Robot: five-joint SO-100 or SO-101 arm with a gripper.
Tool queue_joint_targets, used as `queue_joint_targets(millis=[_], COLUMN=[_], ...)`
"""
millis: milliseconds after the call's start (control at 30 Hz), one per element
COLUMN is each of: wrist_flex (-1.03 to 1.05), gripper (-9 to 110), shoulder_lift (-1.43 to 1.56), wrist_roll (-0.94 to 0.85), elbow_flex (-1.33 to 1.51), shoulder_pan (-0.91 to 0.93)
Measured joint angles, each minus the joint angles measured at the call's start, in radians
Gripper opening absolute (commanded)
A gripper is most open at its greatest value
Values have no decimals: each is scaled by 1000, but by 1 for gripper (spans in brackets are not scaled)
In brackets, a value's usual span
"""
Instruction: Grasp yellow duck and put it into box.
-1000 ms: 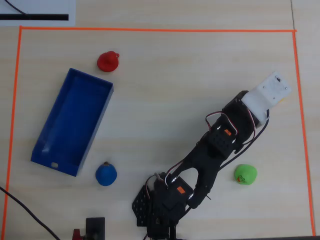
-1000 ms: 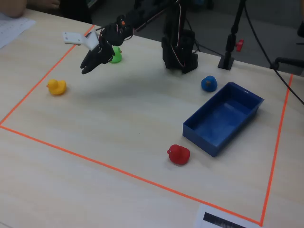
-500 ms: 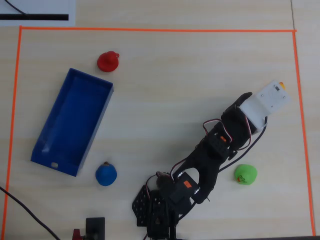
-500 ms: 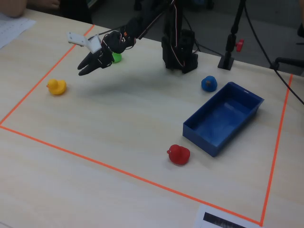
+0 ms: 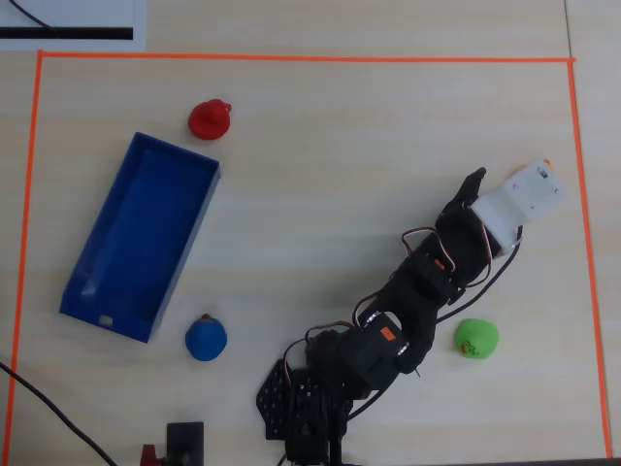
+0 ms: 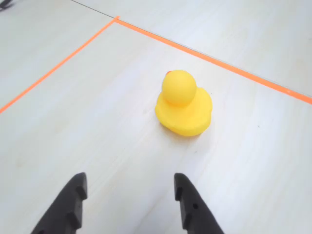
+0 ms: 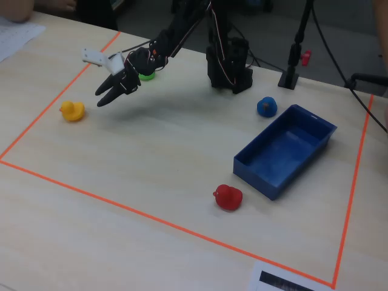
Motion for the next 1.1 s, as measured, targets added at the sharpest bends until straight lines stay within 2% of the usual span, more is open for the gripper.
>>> queue_joint_targets(millis=[633, 1100], wrist_flex=[43, 129], gripper=[28, 30], shoulder_lift=[-347, -439], wrist_roll=[31, 40], elbow_flex=[-428, -580], shoulder_pan=[74, 64])
